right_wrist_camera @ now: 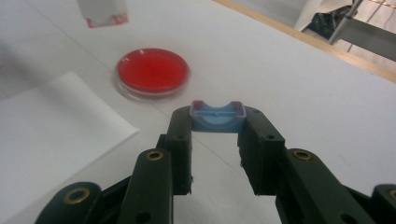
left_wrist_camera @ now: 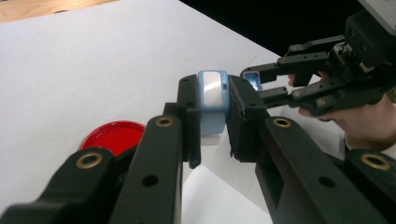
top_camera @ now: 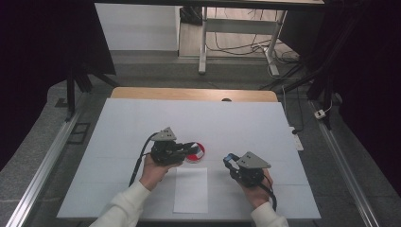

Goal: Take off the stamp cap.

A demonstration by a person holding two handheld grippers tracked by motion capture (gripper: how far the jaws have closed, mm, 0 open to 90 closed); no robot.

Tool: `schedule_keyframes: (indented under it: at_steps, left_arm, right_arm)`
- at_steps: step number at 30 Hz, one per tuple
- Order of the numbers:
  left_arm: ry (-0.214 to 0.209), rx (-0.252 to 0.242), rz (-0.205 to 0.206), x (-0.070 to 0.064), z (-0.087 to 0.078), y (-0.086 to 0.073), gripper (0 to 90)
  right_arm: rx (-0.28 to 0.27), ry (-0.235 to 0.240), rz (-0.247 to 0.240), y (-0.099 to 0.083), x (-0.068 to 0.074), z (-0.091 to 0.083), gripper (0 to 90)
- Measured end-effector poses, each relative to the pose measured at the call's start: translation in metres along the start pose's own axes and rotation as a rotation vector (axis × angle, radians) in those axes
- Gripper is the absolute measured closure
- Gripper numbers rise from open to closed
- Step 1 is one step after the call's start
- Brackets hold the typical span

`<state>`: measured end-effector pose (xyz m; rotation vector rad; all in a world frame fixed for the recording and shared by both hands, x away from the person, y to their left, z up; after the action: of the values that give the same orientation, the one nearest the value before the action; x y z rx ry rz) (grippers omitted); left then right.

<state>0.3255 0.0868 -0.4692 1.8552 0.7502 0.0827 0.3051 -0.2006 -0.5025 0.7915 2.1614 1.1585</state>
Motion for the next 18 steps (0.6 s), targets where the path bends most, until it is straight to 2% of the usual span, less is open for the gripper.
schedule_keyframes:
  at_steps: [8, 18]
  left_arm:
    - [0.009, -0.009, -0.003, 0.002, -0.003, 0.001, 76.0]
    - [0.024, -0.017, -0.005, 0.006, -0.006, 0.002, 76.0]
  right_arm:
    - [0.024, -0.049, 0.016, -0.017, -0.018, -0.020, 66.0]
    - [0.023, -0.094, 0.056, -0.033, -0.044, -0.039, 65.9]
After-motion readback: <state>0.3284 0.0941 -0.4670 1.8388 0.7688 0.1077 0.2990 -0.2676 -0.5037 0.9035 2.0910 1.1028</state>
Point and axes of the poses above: each handheld gripper's, and its own axes: z roughly forward along the jaws, y roughly out of its top, x roughly to its left, the point moved 1 cm from there along z, roughly forward along the jaws, and after that the axes turned 1 degree about -y, right-handed, at the moved point
